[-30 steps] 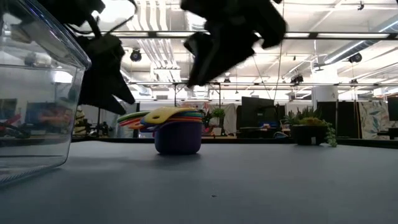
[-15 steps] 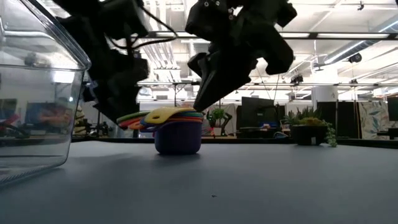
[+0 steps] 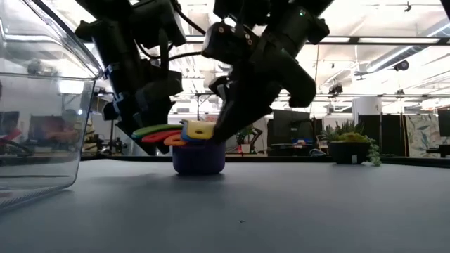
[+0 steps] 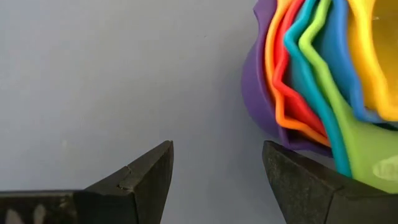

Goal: Nest measuring cups in basket
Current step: Adjust the measuring cups

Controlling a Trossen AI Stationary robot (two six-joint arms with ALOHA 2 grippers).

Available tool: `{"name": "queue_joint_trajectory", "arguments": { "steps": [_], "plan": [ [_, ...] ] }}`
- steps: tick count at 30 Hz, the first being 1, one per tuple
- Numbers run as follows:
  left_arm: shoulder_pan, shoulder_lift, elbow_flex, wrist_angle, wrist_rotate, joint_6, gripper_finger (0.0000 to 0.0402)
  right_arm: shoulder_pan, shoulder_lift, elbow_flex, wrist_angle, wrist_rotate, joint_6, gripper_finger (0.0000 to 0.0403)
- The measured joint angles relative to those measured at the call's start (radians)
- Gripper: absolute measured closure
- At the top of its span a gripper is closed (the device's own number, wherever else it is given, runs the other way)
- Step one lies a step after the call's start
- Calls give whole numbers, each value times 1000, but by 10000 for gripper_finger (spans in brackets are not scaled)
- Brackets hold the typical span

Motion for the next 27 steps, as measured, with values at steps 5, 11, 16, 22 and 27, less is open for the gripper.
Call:
{"name": "queue_joint_trajectory", "arguments": {
  "steps": [5,11,16,22,27],
  "plan": [
    [0,0,0,42,9,-7,171,0,0,0,65,0,7,394],
    [0,0,0,121,28,3,171,-13,1,0,96,0,37,394],
    [0,-1,0,126,28,26,171,-25,1,0,88,5,50,394],
    [0,-5,0,61,28,38,171,-24,-28,0,67,-10,38,394],
    [0,-16,0,30,26,26,171,-8,-35,2,28,-58,1,394]
  ]
}}
